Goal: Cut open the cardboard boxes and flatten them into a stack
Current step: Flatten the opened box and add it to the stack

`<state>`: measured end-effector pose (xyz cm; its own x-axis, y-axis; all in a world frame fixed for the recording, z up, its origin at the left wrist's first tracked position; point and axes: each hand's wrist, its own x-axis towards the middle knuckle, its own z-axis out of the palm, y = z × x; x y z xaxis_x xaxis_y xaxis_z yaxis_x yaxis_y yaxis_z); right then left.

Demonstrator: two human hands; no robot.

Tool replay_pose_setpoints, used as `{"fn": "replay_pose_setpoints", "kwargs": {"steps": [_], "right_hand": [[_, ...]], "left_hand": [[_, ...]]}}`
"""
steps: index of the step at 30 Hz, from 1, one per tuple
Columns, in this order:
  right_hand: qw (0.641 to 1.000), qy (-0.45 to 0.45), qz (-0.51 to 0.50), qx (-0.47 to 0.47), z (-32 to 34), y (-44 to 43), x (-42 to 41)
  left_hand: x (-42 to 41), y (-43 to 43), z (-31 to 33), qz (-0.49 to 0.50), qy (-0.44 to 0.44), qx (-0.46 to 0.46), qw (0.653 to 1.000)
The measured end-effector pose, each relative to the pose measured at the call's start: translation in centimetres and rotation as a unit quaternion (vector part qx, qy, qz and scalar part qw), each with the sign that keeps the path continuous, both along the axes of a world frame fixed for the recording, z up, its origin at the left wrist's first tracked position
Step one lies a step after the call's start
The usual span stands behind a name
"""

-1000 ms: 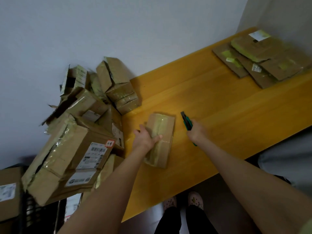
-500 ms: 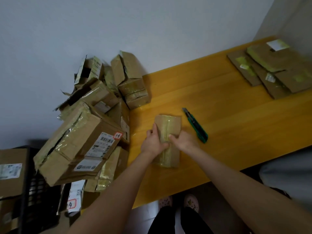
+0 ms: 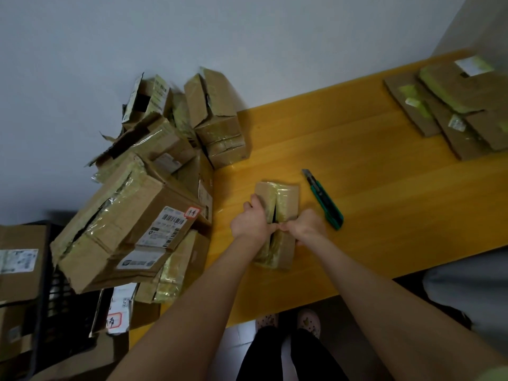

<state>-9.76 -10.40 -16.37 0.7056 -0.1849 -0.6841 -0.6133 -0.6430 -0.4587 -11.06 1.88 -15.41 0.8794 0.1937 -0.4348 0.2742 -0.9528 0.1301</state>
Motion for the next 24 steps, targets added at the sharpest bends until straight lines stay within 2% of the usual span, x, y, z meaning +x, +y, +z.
{"fn": "replay_pose_setpoints", "kwargs": {"steps": [3,6,16,19,21,24], "right_hand": [[1.0,-0.003,0.009,-0.003,-0.1,0.0,-0.1],[1.0,-0.003,0.008,0.0,-0.4,-0.2,-0.2],[0.999,-0.006,0.025,-0.023,0.1,-0.4,-1.4],[0.997,-0.042,0.055,-0.042,1.3,-0.4,-1.0],[0.996,-0.066,0.044,-0.046,2.2,-1.3,-0.8],[0.995,-0.094,-0.011,0.034,2.6,-3.2,-0.5]], "left_hand": [[0.5,-0.7,0.2,0.0,0.002,0.032,0.999],[1.0,-1.4,0.6,0.015,0.018,0.028,0.999],[0.9,2.0,3.9,0.015,0.048,-0.137,0.989],[0.3,2.5,5.2,0.027,0.019,-0.179,0.983],[0.1,2.9,6.2,0.073,-0.028,-0.245,0.966],[0.5,2.6,8.4,0.077,-0.117,-0.295,0.945]]}}
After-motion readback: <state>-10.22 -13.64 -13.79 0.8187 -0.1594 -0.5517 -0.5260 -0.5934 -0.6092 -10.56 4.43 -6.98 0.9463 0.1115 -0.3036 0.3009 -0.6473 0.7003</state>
